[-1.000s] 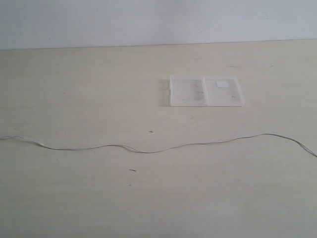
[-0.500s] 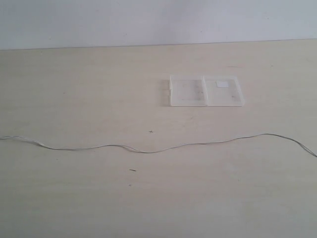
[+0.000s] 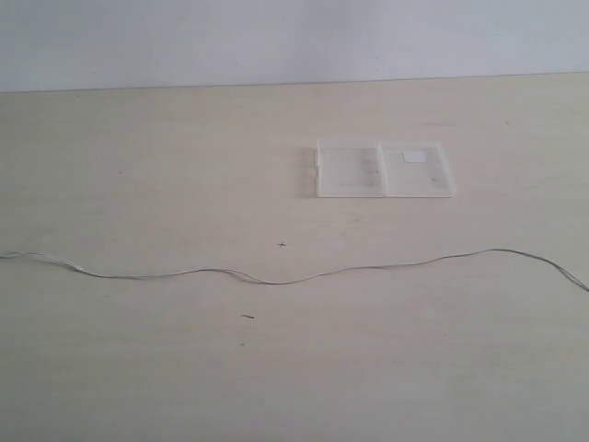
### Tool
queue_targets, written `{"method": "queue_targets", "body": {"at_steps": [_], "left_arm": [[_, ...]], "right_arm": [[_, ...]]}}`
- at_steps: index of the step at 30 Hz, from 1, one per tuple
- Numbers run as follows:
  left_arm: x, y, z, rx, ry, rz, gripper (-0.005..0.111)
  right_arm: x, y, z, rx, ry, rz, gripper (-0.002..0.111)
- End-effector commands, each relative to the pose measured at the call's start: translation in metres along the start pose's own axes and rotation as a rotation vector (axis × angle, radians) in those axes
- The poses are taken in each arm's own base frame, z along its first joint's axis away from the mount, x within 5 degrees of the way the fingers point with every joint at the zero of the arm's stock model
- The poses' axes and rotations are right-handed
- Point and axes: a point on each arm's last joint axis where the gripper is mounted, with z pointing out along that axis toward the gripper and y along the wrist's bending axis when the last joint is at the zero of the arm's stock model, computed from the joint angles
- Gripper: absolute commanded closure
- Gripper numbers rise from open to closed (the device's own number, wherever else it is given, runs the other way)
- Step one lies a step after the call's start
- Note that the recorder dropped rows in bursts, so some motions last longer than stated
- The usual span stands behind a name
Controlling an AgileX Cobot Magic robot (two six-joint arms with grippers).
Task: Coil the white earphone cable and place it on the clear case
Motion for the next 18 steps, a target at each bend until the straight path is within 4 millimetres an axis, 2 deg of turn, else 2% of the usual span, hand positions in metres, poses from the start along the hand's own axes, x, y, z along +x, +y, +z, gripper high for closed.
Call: {"method": "queue_targets", "body": {"at_steps": [1,4,7,9,13,16,18], "left_arm": [[0.000,0.000,0.000,0.006,0.001,-0.001,0.107],[0.000,0.000,0.000,0.006,0.001,-0.001,0.107],[0.000,0.000,0.000,0.006,0.001,-0.001,0.107],[0.000,0.000,0.000,0.006,0.001,-0.001,0.107],[0.000,0.000,0.000,0.006,0.001,-0.001,0.107],[0.000,0.000,0.000,0.006,0.001,-0.001,0.107],[0.000,0.000,0.000,0.006,0.001,-0.001,0.107]], "right_arm": [[-0.034,0.034,0.009,-0.055,-0.201,-0.312,0.108],[-0.048,0.059,0.038,0.011,-0.113,-0.590,0.108],[-0.057,0.083,0.085,0.060,0.050,-0.868,0.108],[-0.060,0.100,0.126,0.052,0.232,-1.015,0.108],[-0.045,0.108,0.208,0.024,0.658,-1.070,0.108],[-0.034,0.107,0.255,-0.007,0.949,-1.131,0.108],[-0.027,0.102,0.278,-0.004,1.118,-1.162,0.108]]}}
